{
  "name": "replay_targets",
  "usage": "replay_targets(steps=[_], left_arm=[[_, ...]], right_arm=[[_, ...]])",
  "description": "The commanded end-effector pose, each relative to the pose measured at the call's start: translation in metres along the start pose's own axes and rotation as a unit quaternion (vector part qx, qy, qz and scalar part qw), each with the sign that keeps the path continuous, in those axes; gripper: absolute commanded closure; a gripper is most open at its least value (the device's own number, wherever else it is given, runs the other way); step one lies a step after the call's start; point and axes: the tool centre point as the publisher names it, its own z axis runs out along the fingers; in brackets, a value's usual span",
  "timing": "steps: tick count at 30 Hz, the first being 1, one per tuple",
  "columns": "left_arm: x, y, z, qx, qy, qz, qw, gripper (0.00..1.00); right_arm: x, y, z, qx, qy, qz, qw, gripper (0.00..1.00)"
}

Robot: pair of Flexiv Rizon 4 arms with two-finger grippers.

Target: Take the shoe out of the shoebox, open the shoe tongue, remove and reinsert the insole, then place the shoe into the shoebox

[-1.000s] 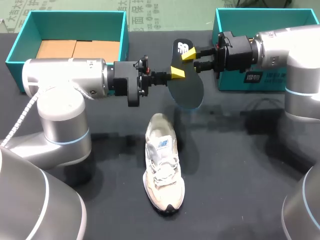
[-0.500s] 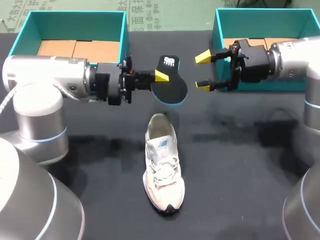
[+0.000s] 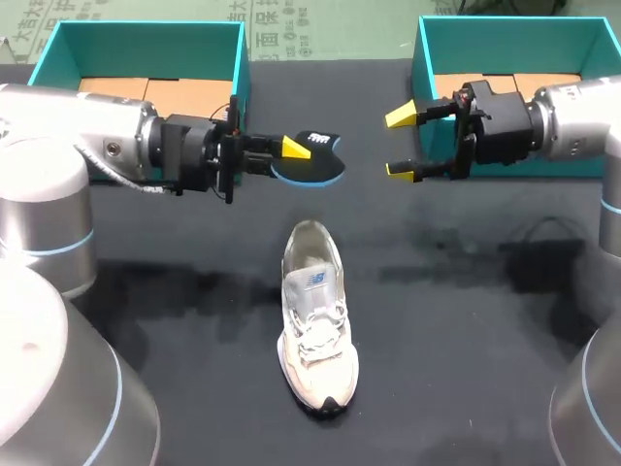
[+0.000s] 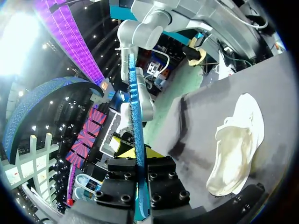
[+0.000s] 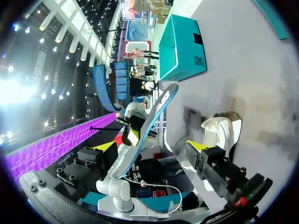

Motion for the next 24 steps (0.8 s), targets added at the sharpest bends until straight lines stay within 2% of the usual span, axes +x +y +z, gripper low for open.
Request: replay_targets(steps=[1,2,4,6,10,15,18,24], left_arm=[[0.000,0.001,0.001,0.000,0.001,0.000,1.000,1.00],[0.000,0.001,0.001,0.000,0.001,0.000,1.000,1.00],[0.002,-0.005,0.002,0.014,-0.020,-0.080,0.996,1.00],[0.000,-0.013,-0.002,0.035,-0.039,-0.163,0.985,1.00],[0.001,-0.025,-0.008,0.062,-0.048,-0.259,0.963,1.00],[-0.002,-0.029,-0.014,0.070,-0.072,-0.392,0.914,1.00],[-0.002,-0.032,-0.016,0.066,-0.062,-0.454,0.886,1.00],[-0.002,-0.032,-0.016,0.066,-0.062,-0.454,0.886,1.00]], right_arm=[[0.000,-0.001,0.000,0.000,-0.002,0.000,1.000,0.00],[0.000,-0.001,0.000,0.000,-0.002,0.000,1.000,0.00],[0.000,-0.001,0.000,0.000,-0.002,0.000,1.000,0.00],[0.000,-0.001,0.000,0.000,-0.002,0.000,1.000,0.00],[0.000,-0.001,0.000,0.000,-0.002,0.000,1.000,0.00],[0.000,-0.001,0.000,0.000,-0.002,0.000,1.000,0.00],[0.000,-0.001,0.000,0.000,-0.002,0.000,1.000,0.00],[0.000,-0.001,0.000,0.000,-0.002,0.000,1.000,0.00]])
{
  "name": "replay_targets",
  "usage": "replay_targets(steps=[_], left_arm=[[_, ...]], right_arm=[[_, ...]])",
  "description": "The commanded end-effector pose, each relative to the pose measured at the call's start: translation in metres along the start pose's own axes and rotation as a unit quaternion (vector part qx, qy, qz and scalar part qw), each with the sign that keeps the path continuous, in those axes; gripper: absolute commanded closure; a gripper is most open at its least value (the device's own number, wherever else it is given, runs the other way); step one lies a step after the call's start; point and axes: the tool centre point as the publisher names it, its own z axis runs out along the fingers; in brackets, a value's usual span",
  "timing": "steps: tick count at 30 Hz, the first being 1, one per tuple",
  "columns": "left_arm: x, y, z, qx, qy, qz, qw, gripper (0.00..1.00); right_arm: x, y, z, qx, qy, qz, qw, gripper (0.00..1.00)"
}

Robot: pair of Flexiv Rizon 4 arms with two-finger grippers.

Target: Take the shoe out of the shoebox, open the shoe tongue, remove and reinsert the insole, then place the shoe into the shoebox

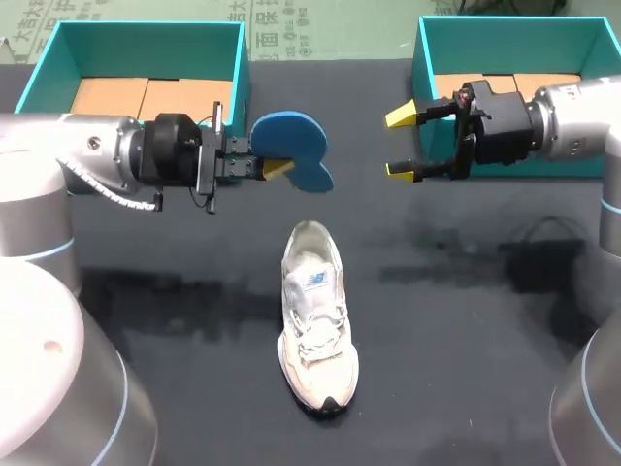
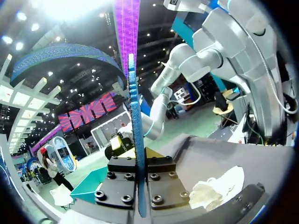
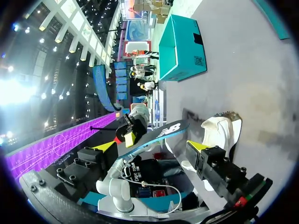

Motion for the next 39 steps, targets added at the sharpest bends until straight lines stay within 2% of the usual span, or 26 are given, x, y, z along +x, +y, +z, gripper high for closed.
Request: replay_targets(steps=[1,8,12,14,20,25,28,30,32,39], left_arm=[[0.001,-0.001,0.001,0.009,-0.016,-0.152,0.988,1.00],[0.001,-0.001,0.001,0.009,-0.016,-0.152,0.988,1.00],[0.008,0.004,0.003,0.013,-0.059,-0.230,0.971,1.00],[0.010,0.003,0.004,0.011,-0.073,-0.290,0.954,1.00],[0.012,-0.002,0.003,-0.002,-0.113,-0.382,0.917,1.00],[0.009,0.003,-0.007,0.002,-0.138,-0.477,0.868,1.00],[0.008,0.010,-0.009,0.008,-0.139,-0.524,0.840,1.00],[0.007,0.014,-0.009,0.020,-0.121,-0.564,0.817,1.00],[0.004,0.014,-0.008,0.051,-0.072,-0.619,0.780,1.00],[0.004,0.014,-0.008,0.051,-0.072,-0.619,0.780,1.00]], right_arm=[[0.000,-0.001,0.001,0.000,-0.001,0.000,1.000,0.00],[0.000,-0.001,0.001,0.000,-0.001,0.000,1.000,0.00],[0.000,-0.001,0.001,0.000,-0.001,0.000,1.000,0.00],[0.000,-0.001,0.001,0.000,-0.001,0.000,1.000,0.00],[0.000,-0.001,0.001,0.000,-0.001,0.000,1.000,0.00],[0.000,-0.001,0.001,0.000,-0.001,0.000,1.000,0.00],[0.000,-0.001,0.001,0.000,-0.001,0.000,1.000,0.00],[0.000,-0.001,0.001,0.000,-0.001,0.000,1.000,0.00],[0.000,-0.001,0.001,0.000,-0.001,0.000,1.000,0.00],[0.000,-0.001,0.001,0.000,-0.001,0.000,1.000,0.00]])
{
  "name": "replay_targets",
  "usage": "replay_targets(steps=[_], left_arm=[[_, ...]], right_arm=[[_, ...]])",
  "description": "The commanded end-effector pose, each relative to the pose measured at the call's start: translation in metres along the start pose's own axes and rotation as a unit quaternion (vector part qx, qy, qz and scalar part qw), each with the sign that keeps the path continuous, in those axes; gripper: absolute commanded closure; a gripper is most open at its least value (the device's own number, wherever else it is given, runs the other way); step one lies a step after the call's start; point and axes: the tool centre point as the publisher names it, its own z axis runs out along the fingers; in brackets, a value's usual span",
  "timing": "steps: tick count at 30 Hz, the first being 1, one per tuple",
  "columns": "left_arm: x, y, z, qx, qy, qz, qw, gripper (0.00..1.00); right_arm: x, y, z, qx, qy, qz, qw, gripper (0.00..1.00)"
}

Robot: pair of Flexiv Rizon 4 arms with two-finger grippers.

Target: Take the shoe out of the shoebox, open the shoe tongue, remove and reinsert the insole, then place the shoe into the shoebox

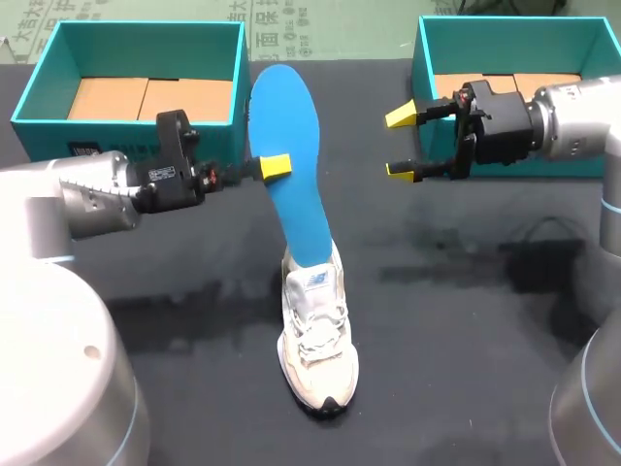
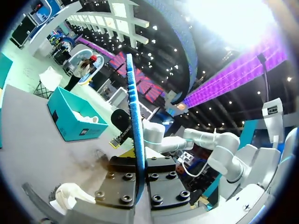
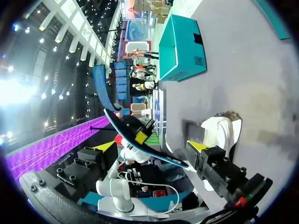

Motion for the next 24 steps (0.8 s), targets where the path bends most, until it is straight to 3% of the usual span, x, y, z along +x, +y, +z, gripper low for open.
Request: replay_targets(steps=[1,6,12,15,24], left_arm=[[-0.008,-0.002,-0.002,-0.011,0.035,-0.070,0.997,1.00],[-0.008,-0.002,-0.002,-0.011,0.035,-0.070,0.997,1.00],[-0.028,-0.037,-0.006,0.008,0.007,-0.138,0.990,1.00],[-0.031,-0.043,-0.007,-0.002,0.000,-0.172,0.985,1.00],[-0.032,-0.037,-0.001,-0.053,-0.016,-0.317,0.947,1.00]], right_arm=[[0.000,0.000,0.001,0.000,-0.001,0.000,1.000,0.00],[0.000,0.000,0.001,0.000,-0.001,0.000,1.000,0.00],[0.000,0.000,0.001,0.000,-0.001,0.000,1.000,0.00],[0.000,0.000,0.001,0.000,-0.001,0.000,1.000,0.00],[0.000,0.000,0.001,0.000,-0.001,0.000,1.000,0.00]])
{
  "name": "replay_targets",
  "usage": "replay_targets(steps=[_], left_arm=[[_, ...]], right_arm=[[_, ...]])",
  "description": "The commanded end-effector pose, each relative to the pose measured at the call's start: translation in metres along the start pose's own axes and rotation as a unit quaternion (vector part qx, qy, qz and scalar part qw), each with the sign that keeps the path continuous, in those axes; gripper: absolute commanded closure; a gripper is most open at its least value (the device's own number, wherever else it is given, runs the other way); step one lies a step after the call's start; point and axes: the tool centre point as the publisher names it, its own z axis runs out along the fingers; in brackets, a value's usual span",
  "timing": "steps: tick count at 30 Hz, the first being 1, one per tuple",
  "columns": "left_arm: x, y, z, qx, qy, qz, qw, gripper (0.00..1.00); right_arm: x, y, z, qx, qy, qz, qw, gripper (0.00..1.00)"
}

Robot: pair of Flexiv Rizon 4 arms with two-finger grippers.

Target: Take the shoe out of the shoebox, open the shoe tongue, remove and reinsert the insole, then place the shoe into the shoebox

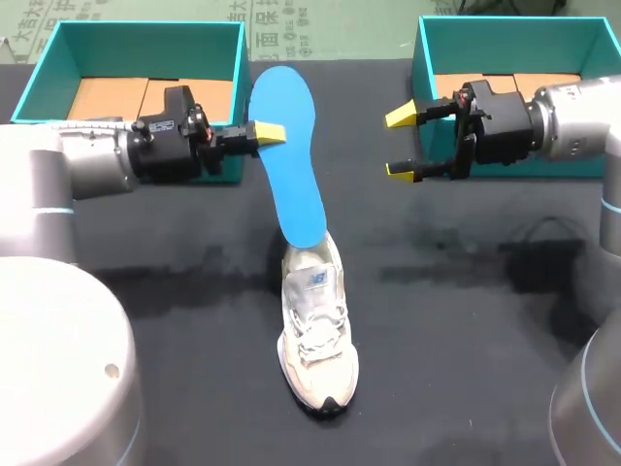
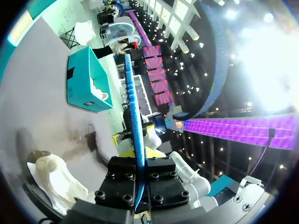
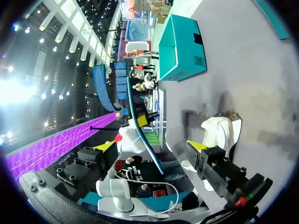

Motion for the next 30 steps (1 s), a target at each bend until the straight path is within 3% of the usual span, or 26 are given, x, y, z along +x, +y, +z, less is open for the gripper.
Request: replay_targets(steps=[1,30], left_arm=[[0.001,-0.002,0.000,-0.025,-0.012,-0.047,0.999,1.00],[-0.008,-0.007,0.021,-0.025,-0.026,-0.131,0.991,1.00]], right_arm=[[0.000,0.000,0.001,0.000,-0.001,0.000,1.000,0.00],[0.000,0.000,0.001,0.000,-0.001,0.000,1.000,0.00]])
